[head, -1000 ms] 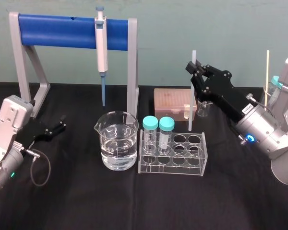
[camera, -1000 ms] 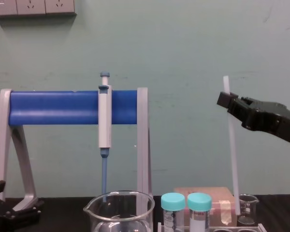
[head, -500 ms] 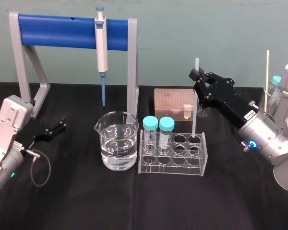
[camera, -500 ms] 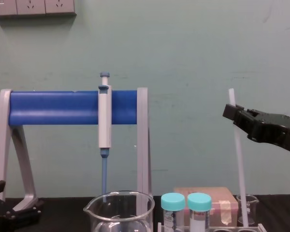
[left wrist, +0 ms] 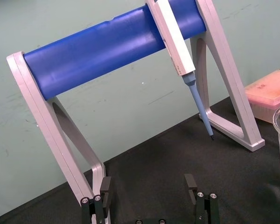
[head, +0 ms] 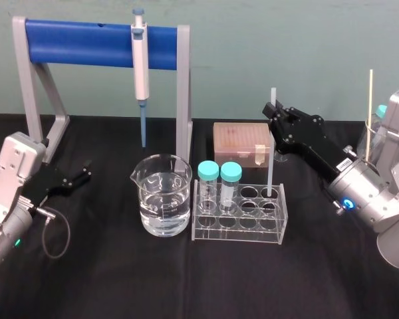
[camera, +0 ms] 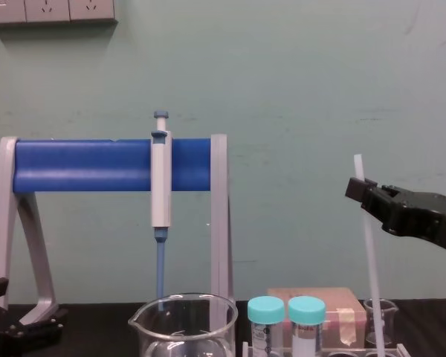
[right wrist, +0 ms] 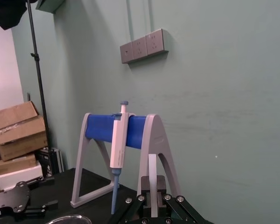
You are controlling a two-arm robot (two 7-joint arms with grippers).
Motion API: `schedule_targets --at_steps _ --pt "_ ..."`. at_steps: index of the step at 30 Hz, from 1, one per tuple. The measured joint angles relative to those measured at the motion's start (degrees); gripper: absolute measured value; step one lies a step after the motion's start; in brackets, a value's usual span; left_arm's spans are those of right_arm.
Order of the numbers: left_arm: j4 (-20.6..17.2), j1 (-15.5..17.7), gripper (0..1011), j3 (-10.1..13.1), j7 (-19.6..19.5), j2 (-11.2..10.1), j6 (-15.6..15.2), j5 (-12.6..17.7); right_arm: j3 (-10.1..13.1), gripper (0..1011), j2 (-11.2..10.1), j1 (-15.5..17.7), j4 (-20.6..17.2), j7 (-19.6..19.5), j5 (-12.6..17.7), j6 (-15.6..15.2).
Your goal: Pick up the stirring rod with one hand, then place it down.
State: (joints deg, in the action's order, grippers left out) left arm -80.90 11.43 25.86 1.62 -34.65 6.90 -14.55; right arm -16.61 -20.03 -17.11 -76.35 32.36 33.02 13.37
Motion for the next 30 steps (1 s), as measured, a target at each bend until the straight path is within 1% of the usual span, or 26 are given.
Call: schedule_targets --at_steps 5,12,20,30 --pt "0.00 0.00 1000 0.00 0.00 0.00 0.00 0.00 -0.08 72 0.58 -0.28 1.50 0.58 0.33 0.69" --pt "0.00 0.00 1000 0.00 0.00 0.00 0.00 0.00 -0.42 72 0.72 -0.36 2.66 1.04 -0.05 1.38" --pt "0.00 0.00 1000 0.00 0.00 0.00 0.00 0.00 -0.88 72 0.65 0.06 3.21 1.01 -1.46 1.93" --pt "0.00 0.00 1001 0.00 0.00 0.00 0.00 0.00 -1.11 72 0.99 0.40 4.11 0.07 -3.38 2.49"
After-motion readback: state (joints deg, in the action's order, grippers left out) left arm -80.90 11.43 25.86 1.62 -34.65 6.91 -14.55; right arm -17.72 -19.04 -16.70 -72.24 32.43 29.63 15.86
